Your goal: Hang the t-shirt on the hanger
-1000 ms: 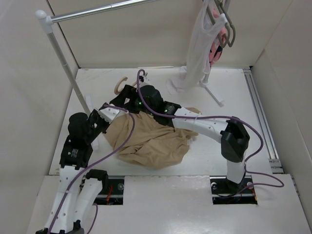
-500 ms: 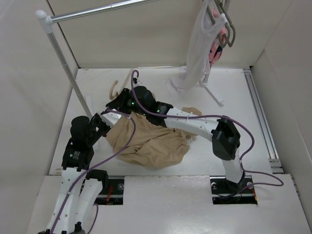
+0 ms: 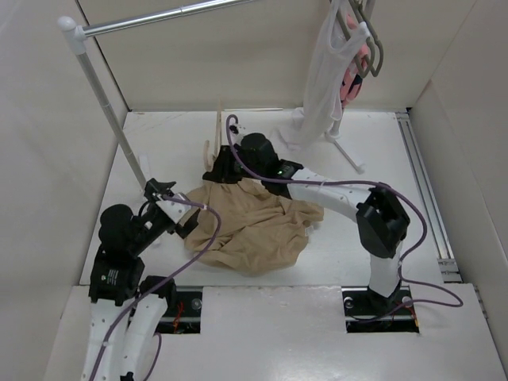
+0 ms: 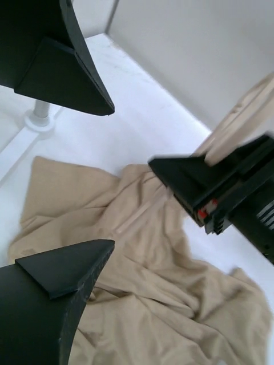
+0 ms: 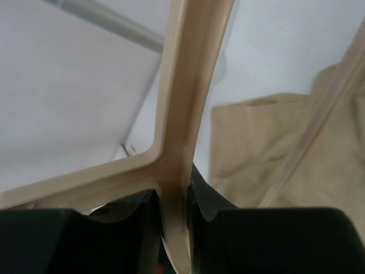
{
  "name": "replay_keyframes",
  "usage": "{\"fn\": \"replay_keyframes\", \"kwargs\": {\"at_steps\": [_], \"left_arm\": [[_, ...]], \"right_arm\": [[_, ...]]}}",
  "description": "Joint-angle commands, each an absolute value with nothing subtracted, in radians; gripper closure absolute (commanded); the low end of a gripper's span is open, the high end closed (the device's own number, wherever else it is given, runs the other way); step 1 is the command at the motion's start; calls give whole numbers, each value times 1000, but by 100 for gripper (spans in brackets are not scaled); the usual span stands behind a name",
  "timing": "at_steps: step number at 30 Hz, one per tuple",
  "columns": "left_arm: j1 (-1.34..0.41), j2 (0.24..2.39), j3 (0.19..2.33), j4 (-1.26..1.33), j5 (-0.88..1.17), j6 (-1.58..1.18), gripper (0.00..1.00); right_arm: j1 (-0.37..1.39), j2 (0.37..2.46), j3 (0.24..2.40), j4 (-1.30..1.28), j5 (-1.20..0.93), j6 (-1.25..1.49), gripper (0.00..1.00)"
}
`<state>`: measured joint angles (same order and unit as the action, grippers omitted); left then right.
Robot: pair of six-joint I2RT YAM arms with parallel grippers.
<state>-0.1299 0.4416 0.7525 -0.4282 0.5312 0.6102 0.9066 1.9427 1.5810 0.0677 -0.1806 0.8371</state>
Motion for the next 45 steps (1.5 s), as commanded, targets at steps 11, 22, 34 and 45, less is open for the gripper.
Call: {"fn": "replay_keyframes", "kwargs": {"at_steps": [11, 22, 34, 45], "left_arm": [[-133, 492, 988, -511, 991, 1114, 38], [-133, 752, 1140, -899, 951, 2037, 29], [-133, 719, 1049, -830, 963, 2052, 41], [-133, 747, 977, -824, 782, 2074, 37]], "right_arm": [[821, 1700, 1422, -322, -543, 202, 100], [882, 1819, 1690, -538, -258, 314, 100], [954, 1942, 1795, -600, -213, 368, 100], [963, 1942, 1804, -581, -213, 368, 100]]}}
